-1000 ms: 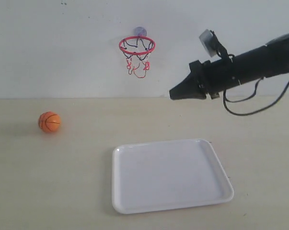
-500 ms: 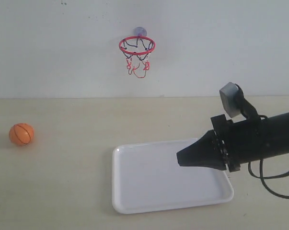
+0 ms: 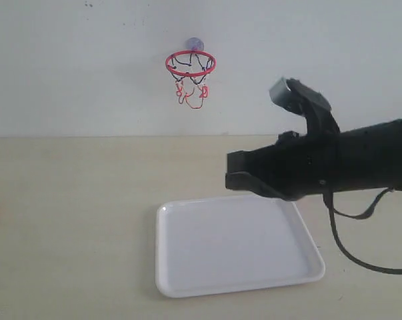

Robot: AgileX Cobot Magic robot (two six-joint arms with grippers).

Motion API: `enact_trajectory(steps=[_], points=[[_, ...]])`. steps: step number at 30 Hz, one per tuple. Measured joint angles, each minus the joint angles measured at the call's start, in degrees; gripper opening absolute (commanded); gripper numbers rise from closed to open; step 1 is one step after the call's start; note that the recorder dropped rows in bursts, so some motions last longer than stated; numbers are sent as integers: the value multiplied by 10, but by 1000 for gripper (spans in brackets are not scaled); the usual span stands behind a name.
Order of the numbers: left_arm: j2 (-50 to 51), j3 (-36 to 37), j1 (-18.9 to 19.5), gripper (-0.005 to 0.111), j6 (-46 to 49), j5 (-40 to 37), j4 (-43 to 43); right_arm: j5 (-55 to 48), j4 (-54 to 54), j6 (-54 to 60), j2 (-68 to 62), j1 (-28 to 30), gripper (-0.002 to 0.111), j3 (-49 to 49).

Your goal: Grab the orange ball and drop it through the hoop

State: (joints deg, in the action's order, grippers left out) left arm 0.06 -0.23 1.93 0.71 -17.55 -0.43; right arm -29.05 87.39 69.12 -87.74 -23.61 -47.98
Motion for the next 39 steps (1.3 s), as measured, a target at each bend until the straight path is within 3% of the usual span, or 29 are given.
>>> enact_trajectory(steps=[3,11,15,26,33,39], points=[[0,0,0,4,0,0,0,200,0,28,105,-110,0,0],[0,0,0,4,0,0,0,290,3,83,240,-129,0,32],[0,0,0,4,0,0,0,282,4,97,299,-97,0,99],[0,0,0,4,0,0,0,244,6,106,589,80,0,346],[0,0,0,4,0,0,0,258,6,118,752,90,0,401],[0,0,0,4,0,0,0,198,8,118,787,90,0,401]])
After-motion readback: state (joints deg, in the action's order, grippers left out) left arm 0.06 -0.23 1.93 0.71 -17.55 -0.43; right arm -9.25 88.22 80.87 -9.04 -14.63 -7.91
